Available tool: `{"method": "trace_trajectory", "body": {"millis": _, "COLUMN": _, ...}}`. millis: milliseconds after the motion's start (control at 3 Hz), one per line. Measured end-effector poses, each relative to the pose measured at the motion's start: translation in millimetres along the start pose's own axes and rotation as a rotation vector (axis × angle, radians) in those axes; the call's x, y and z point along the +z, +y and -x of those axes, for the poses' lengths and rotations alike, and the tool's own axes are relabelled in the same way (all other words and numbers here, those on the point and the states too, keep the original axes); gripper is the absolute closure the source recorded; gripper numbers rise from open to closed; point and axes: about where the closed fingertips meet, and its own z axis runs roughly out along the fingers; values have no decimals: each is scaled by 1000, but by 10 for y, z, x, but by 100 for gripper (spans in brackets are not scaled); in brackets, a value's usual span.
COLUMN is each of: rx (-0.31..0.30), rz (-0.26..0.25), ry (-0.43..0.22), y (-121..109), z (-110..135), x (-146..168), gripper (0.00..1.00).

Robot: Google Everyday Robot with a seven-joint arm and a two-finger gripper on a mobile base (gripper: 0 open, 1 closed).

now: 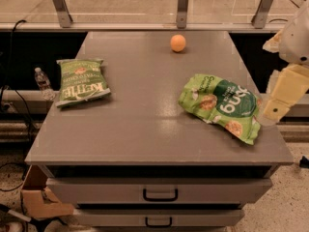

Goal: Move green rice chip bag near green jalapeno chip bag

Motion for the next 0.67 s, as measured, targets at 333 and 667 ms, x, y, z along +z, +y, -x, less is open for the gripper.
{"method": "trace_trajectory", "body": {"millis": 333, "rx": 72, "rz": 35, "ry": -32, "y": -257, "z": -1, "x": 355, "gripper": 0}}
{"method": "trace_trajectory", "body": {"millis": 667, "rx": 103, "rz": 81, "ry": -52, "y": -394, "z": 25, "x": 694, "gripper": 0}}
